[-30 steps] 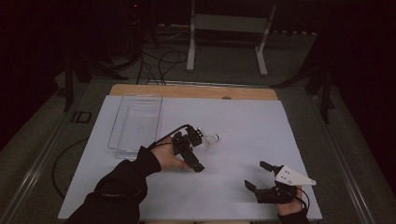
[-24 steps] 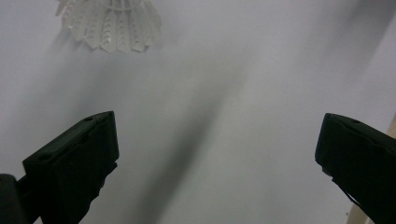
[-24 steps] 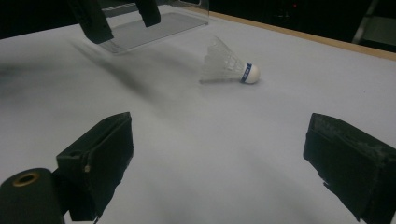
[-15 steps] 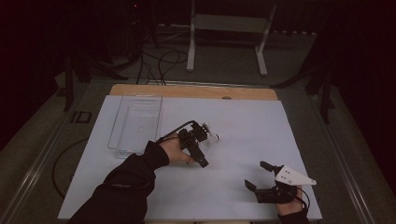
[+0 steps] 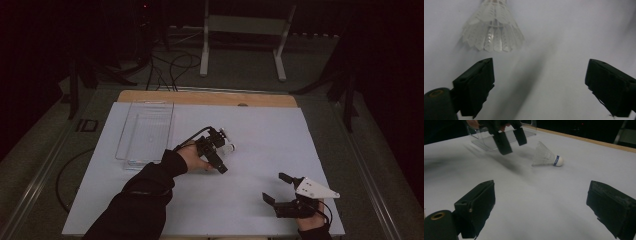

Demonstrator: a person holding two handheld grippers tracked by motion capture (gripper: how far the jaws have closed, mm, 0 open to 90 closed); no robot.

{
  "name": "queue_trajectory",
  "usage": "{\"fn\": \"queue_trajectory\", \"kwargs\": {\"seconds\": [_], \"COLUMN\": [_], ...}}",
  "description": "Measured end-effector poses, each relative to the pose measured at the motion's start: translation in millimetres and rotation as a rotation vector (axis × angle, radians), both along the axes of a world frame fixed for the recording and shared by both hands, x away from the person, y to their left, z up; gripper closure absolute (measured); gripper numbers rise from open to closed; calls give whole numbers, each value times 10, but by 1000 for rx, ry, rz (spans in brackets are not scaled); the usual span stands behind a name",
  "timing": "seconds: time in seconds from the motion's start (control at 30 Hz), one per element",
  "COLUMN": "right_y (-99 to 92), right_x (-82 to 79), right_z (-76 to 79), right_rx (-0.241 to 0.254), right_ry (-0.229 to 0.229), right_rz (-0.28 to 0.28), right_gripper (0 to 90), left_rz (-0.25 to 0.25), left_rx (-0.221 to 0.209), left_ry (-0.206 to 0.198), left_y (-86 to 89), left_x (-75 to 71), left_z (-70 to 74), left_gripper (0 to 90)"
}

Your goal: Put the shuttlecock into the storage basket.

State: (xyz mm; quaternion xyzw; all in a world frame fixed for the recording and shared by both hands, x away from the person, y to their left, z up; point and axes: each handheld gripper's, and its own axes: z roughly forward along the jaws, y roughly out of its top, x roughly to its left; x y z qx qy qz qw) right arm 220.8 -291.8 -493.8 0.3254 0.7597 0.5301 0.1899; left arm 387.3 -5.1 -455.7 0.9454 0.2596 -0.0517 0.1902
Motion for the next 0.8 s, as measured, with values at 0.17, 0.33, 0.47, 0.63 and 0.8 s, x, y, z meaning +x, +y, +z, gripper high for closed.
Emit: {"fn": "queue_trajectory", "kwargs": {"seconds": [0.17, 0.33, 0.47, 0.63, 0.8], "right_y": [2, 4, 4, 10, 11], "right_x": [1, 4, 7, 7, 7], "right_z": [-1, -3, -6, -7, -9], "right_rx": [0, -5, -6, -10, -12], "right_ry": [3, 2, 2, 3, 5], "right_rz": [1, 3, 3, 0, 1], "right_gripper": [85, 85, 86, 85, 86], "left_rz": [8, 28, 39, 65, 81], "left_rx": [9, 8, 13, 23, 40], "left_ry": [-12, -18, -24, -34, -56], "left_y": [-31, -89, -129, -173, -216], "left_x": [68, 112, 148, 193, 225], "left_z": [-63, -113, -140, -186, -213], "left_gripper": [173, 251, 329, 396, 470]}}
